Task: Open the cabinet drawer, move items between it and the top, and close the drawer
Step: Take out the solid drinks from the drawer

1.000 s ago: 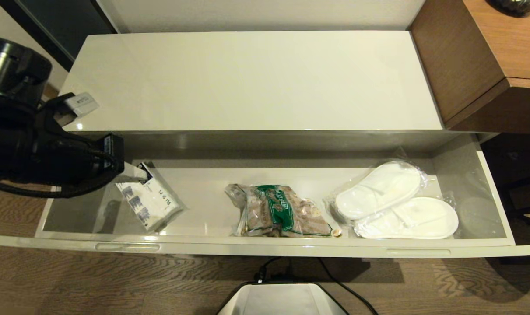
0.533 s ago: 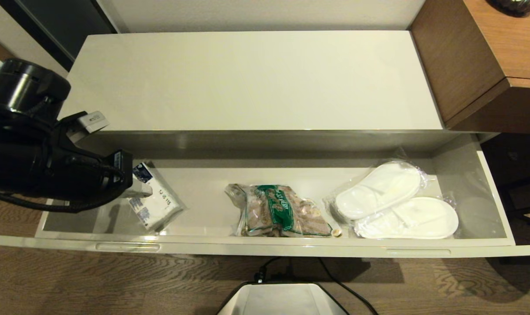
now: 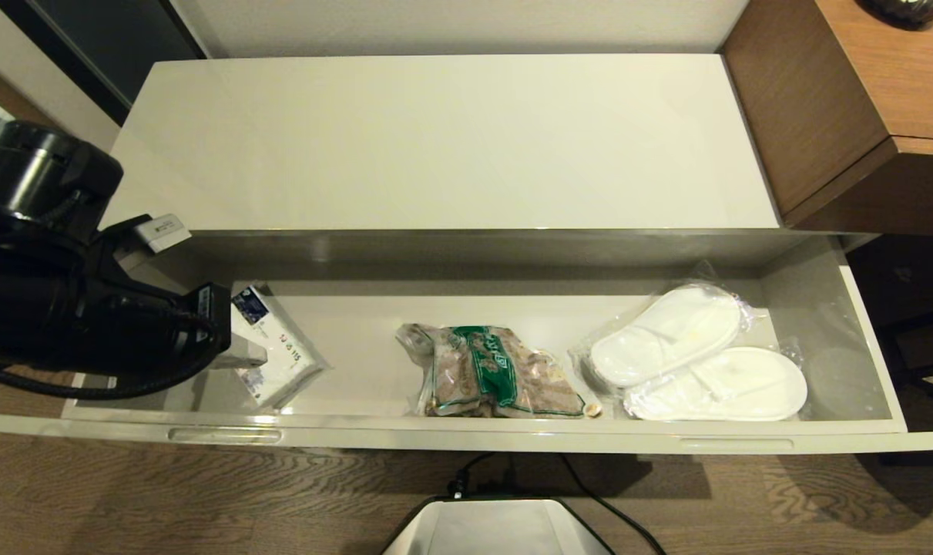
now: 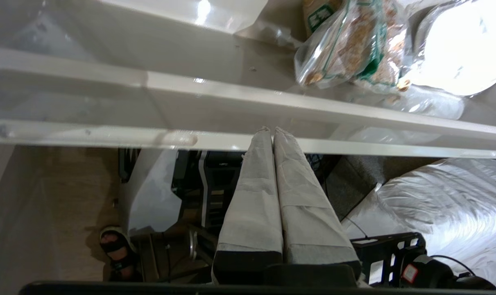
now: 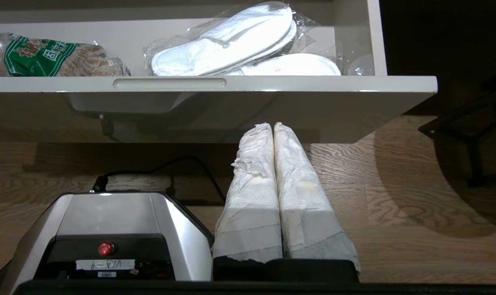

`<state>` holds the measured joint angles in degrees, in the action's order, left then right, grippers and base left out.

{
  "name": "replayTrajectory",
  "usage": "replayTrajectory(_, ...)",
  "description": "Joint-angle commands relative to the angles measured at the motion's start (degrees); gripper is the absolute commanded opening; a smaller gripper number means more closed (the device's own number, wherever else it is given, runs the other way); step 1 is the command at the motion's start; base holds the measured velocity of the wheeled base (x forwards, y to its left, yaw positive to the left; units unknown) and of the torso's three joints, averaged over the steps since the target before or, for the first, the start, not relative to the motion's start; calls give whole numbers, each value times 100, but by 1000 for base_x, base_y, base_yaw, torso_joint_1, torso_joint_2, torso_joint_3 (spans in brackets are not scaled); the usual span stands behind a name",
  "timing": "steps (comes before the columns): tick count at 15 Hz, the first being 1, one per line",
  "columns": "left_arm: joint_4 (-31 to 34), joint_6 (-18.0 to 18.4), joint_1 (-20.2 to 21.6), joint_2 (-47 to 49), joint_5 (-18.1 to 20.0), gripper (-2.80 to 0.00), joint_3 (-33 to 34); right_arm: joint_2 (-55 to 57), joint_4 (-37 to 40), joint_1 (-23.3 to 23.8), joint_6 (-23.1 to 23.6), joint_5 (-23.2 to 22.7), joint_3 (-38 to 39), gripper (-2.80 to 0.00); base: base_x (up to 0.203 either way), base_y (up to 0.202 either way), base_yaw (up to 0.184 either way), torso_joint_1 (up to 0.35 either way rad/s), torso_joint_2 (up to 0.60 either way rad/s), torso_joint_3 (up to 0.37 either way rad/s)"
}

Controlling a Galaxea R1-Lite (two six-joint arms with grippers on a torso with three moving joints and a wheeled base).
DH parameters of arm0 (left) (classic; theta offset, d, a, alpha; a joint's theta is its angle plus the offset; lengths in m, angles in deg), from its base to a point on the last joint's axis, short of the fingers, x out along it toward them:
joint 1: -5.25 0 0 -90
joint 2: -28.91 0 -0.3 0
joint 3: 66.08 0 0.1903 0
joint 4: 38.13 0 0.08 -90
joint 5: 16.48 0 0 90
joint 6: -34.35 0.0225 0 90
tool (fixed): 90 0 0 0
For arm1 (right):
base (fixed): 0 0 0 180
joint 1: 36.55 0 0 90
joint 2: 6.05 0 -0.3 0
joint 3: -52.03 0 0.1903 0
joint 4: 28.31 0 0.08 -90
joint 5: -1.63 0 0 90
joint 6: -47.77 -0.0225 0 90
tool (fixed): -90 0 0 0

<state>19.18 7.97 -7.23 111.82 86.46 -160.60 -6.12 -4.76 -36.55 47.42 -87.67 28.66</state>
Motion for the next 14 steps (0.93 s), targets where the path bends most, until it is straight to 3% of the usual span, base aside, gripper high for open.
replayTrajectory(1,-16,-16,-1,-115,6,-280,80,-72,-1,0,0,0,18,-280,0,0,0,0,0,0)
replayTrajectory(14,-116,-78,-184,-266,6,-280,269,-72,-1,0,0,-9,18,-280,0,0,0,0,0,0)
